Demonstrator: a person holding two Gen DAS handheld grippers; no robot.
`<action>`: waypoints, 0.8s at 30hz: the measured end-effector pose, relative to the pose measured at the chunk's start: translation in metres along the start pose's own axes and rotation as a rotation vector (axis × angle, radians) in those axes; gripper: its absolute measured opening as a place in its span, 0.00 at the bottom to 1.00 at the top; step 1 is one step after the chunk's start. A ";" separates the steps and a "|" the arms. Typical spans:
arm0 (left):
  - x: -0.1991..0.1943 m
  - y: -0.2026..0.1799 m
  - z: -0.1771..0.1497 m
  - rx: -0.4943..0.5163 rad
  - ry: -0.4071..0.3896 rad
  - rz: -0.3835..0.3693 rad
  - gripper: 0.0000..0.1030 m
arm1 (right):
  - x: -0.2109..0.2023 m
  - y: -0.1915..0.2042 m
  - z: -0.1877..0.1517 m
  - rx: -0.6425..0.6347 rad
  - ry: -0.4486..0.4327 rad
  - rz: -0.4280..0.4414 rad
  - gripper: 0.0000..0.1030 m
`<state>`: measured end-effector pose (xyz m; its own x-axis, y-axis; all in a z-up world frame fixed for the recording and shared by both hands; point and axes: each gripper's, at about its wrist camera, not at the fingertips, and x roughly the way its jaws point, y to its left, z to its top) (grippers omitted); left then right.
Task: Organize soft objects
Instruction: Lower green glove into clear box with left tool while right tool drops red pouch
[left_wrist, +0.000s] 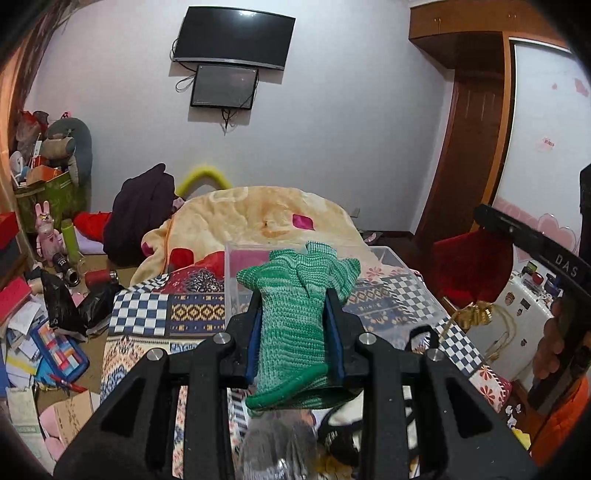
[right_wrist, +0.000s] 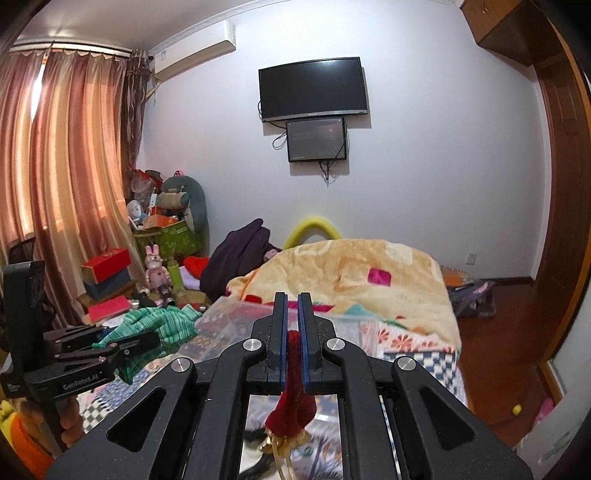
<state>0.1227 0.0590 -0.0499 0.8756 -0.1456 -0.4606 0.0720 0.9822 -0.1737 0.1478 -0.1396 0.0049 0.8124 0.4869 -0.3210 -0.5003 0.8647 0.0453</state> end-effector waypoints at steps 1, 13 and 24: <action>0.004 0.000 0.003 0.002 0.007 -0.001 0.30 | 0.002 -0.001 0.001 -0.004 -0.004 -0.006 0.05; 0.075 0.010 0.025 -0.018 0.153 -0.017 0.29 | 0.044 -0.010 0.008 -0.030 0.050 -0.038 0.05; 0.122 0.000 0.019 0.029 0.278 0.016 0.30 | 0.087 -0.024 -0.013 -0.017 0.236 -0.029 0.05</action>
<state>0.2388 0.0439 -0.0899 0.7126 -0.1537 -0.6845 0.0767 0.9869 -0.1417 0.2263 -0.1194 -0.0360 0.7350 0.4173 -0.5345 -0.4839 0.8749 0.0177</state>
